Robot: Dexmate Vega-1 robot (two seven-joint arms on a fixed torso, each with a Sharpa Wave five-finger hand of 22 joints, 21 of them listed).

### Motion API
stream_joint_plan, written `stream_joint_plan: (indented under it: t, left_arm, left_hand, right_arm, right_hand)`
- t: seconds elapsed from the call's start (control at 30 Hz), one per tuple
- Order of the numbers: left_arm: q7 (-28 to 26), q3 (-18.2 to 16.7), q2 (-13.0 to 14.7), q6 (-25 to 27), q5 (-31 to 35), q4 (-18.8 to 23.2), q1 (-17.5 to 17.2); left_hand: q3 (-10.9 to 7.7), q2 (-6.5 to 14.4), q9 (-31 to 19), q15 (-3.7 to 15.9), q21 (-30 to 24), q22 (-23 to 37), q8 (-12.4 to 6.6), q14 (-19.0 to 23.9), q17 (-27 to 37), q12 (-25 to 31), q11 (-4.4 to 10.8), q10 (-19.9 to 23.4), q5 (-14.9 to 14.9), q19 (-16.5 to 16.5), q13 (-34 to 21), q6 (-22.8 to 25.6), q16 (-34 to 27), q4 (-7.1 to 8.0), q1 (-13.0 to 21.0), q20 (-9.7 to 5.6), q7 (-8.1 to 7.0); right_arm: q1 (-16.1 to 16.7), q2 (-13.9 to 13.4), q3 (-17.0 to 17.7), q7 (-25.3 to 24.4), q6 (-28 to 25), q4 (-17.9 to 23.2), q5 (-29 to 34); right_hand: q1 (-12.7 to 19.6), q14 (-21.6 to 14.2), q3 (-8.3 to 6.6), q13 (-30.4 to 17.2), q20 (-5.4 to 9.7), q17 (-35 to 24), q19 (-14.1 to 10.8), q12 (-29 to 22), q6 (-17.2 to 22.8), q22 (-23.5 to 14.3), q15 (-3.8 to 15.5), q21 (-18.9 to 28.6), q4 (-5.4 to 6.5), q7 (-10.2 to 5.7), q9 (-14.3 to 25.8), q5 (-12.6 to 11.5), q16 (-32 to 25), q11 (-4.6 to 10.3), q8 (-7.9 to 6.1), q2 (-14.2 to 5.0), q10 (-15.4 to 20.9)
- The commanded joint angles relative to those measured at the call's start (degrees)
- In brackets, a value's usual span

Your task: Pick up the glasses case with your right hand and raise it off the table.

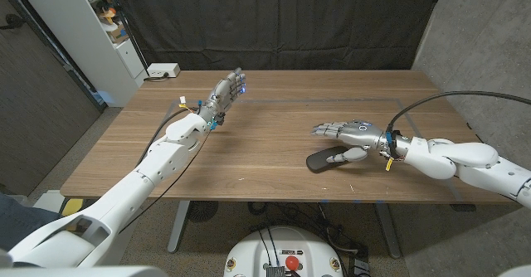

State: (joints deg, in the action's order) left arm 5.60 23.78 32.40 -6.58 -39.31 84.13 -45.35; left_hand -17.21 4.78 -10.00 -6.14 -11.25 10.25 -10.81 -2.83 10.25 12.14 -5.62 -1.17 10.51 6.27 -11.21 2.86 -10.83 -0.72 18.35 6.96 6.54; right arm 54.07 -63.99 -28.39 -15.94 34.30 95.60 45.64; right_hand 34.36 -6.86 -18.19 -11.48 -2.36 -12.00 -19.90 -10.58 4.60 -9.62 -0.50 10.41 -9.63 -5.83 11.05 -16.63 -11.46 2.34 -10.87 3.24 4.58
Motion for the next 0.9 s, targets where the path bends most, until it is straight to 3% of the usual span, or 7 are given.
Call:
stream_joint_plan:
  t: [0.03,0.9]
  left_arm:
    - [0.43,0.23,-0.78,-0.69,0.30,-1.62,0.74]
    - [1.12,0.47,-1.42,-0.09,-0.18,-3.64,1.42]
  left_hand:
    - [-0.14,0.39,-0.24,-0.06,-0.19,0.20,0.10,0.06,0.24,0.04,-0.21,0.17,0.03,0.08,-0.09,0.08,-0.02,-0.30,-0.05,0.52,0.16]
    - [-0.13,0.45,-0.24,-0.05,-0.20,0.20,0.08,0.06,0.25,0.06,-0.22,0.22,0.03,0.12,-0.09,0.15,-0.03,-0.41,-0.13,0.77,0.10]
  right_arm:
    - [-2.01,0.20,-1.72,1.64,1.59,-2.57,-0.27]
    - [-4.72,0.97,-3.92,5.81,2.99,-5.18,0.11]
  right_hand:
    - [0.54,0.03,-0.54,-0.15,-0.11,-0.06,0.32,-0.44,-0.38,-0.10,-0.18,0.16,0.01,-0.17,0.23,-0.56,-0.15,-0.21,-0.20,-0.07,-0.07]
    - [1.09,0.40,-0.66,-0.17,-0.23,-0.14,0.56,-0.37,-1.05,-0.10,-0.29,0.19,0.22,-0.18,0.25,-0.78,-0.16,-0.19,-0.11,0.19,-0.74]
